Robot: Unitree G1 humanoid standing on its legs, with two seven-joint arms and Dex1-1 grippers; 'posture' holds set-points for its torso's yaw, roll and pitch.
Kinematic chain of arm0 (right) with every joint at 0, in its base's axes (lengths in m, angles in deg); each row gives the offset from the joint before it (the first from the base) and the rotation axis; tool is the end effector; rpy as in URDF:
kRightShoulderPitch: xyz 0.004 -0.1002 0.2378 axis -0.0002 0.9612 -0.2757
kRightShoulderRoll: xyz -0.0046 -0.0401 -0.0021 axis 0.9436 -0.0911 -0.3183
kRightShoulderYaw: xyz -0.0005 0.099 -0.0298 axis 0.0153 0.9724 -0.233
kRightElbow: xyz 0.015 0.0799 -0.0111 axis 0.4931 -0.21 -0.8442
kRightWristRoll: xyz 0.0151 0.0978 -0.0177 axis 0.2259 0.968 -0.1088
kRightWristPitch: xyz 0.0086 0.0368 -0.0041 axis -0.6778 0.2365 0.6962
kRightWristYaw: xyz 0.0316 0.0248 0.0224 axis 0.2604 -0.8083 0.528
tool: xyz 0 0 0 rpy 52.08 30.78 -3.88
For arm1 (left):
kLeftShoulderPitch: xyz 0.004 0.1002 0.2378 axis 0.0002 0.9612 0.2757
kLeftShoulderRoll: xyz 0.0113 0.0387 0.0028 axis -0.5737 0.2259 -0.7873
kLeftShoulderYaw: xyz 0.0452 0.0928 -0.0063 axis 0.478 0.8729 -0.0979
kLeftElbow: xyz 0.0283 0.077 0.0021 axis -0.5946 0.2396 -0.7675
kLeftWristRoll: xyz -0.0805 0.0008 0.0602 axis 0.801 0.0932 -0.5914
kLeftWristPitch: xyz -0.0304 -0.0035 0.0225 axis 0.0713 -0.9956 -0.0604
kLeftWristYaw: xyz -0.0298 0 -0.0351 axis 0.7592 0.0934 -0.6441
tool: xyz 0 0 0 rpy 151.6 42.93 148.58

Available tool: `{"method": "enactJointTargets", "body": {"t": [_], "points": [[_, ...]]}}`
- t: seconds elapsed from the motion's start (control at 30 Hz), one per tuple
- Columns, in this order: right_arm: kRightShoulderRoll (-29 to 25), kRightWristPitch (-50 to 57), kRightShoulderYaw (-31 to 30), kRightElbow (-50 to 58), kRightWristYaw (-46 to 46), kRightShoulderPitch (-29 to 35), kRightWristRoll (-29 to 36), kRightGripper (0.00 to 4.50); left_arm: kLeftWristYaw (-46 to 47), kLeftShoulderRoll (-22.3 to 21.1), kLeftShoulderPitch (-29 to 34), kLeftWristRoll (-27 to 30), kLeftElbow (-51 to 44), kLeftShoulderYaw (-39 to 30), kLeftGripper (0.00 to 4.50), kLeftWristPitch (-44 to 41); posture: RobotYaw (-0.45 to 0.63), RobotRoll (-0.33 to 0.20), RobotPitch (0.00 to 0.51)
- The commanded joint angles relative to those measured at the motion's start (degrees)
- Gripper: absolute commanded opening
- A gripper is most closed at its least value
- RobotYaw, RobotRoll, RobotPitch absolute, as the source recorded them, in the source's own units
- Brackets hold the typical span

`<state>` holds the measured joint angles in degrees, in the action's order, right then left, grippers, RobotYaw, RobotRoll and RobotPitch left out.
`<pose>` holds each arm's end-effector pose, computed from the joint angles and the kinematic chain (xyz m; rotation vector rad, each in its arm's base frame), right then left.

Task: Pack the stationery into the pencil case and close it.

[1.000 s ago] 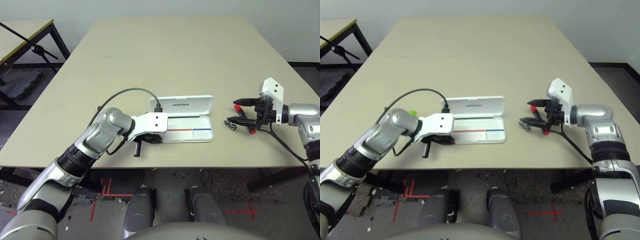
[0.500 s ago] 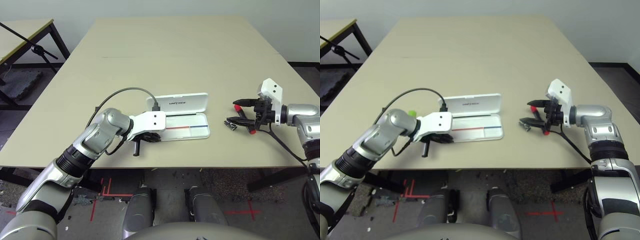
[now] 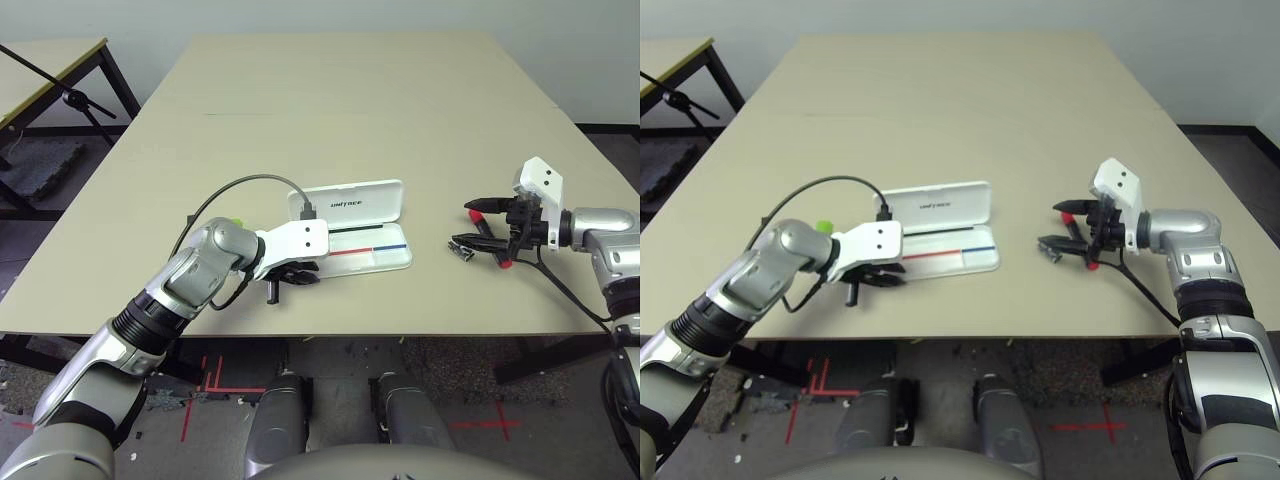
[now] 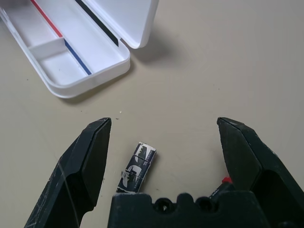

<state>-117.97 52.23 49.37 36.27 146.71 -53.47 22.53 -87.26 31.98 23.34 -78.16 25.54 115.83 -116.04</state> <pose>0.2912 -0.3145 0.1378 -0.3579 0.3353 0.9889 0.2728 0.1640 0.1492 0.7920 0.4874 -1.2895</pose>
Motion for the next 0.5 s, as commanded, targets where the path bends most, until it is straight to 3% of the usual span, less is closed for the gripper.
{"method": "enactJointTargets", "body": {"t": [0.03, 0.1, 0.5], "points": [[0.06, -0.35, -0.62, -0.24, 0.15, -0.45, -0.4, 4.5, -0.29, -0.65, -0.39, -0.02, -1.73, -1.14, 3.78, 2.27, 0.03, 0.0, 0.05], [0.0, -0.26, -0.57, -0.11, 0.13, -0.39, -0.36, 4.5, -0.72, -1.04, -0.26, 0.72, -3.23, -2.02, 4.47, 2.84, 0.03, 0.0, 0.05], [-1.9, 6.15, 4.01, 5.45, -1.13, 1.13, 4.89, 4.5, -2.19, -4.61, 0.86, 9.1, -12.56, -12.33, 4.47, 5.24, 0.02, 0.0, 0.057]]}}
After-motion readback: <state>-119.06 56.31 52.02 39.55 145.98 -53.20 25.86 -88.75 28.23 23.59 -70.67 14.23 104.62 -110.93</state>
